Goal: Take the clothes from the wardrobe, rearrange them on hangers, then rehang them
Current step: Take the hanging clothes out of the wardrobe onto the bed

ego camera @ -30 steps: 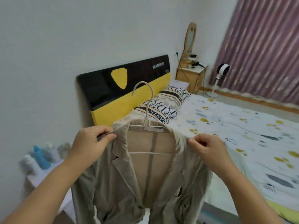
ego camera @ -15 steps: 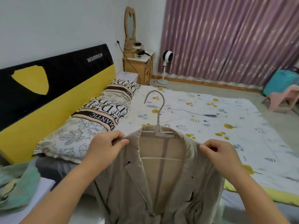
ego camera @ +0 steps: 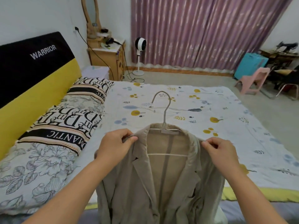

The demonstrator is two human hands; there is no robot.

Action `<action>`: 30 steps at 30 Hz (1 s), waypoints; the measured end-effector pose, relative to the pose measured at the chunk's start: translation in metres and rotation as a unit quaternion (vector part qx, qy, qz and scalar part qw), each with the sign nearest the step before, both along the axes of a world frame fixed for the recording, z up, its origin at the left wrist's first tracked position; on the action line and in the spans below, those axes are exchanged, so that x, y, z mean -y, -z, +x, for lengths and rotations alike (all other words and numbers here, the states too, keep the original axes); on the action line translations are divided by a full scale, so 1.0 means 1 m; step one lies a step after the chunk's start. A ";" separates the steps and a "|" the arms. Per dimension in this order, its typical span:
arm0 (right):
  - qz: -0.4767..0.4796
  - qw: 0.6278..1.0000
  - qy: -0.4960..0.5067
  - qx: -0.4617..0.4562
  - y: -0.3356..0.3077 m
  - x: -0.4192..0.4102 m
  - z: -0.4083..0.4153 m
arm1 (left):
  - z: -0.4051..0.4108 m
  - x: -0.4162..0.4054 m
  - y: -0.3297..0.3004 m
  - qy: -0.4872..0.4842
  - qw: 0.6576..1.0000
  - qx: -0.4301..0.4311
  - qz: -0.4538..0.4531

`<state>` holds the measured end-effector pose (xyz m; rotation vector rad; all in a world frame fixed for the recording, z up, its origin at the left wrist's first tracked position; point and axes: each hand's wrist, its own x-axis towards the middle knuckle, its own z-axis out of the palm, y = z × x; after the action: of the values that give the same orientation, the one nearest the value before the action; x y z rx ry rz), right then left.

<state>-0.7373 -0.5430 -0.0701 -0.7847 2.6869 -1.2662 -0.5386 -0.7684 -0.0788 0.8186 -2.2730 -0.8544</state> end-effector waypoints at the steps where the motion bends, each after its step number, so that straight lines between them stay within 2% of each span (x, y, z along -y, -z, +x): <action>1: -0.006 1.000 0.011 0.010 0.006 0.010 -0.010 | -0.013 0.009 0.004 0.002 1.000 0.002 -0.004; 8: 0.017 0.998 0.036 0.038 0.058 0.087 -0.092 | -0.100 0.074 0.048 -0.017 0.996 0.085 -0.026; 12: 0.053 0.996 0.025 0.062 0.104 0.134 -0.146 | -0.140 0.098 0.102 -0.044 0.989 0.131 -0.060; 14: 0.075 0.994 0.019 0.082 0.132 0.158 -0.172 | -0.155 0.103 0.138 -0.041 0.980 0.181 -0.066; 18: 0.125 0.984 0.002 0.127 0.199 0.203 -0.219 | -0.186 0.111 0.219 -0.041 0.952 0.299 -0.056; 22: 0.182 0.972 -0.011 0.150 0.273 0.240 -0.257 | -0.215 0.119 0.303 -0.009 0.907 0.421 -0.019; 27: 0.173 0.971 -0.021 0.164 0.354 0.262 -0.277 | -0.234 0.118 0.398 0.035 0.858 0.510 0.048; 29: 0.169 0.976 -0.038 0.135 0.378 0.260 -0.274 | -0.237 0.117 0.427 0.039 0.848 0.524 0.071; 30: 0.189 0.977 -0.050 0.085 0.389 0.257 -0.268 | -0.238 0.117 0.439 0.037 0.845 0.528 0.074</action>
<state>-1.0049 -0.8005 -0.4590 -0.7109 2.5935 -0.7278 -0.7769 -0.8857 -0.5176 1.5609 -3.2066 -0.6795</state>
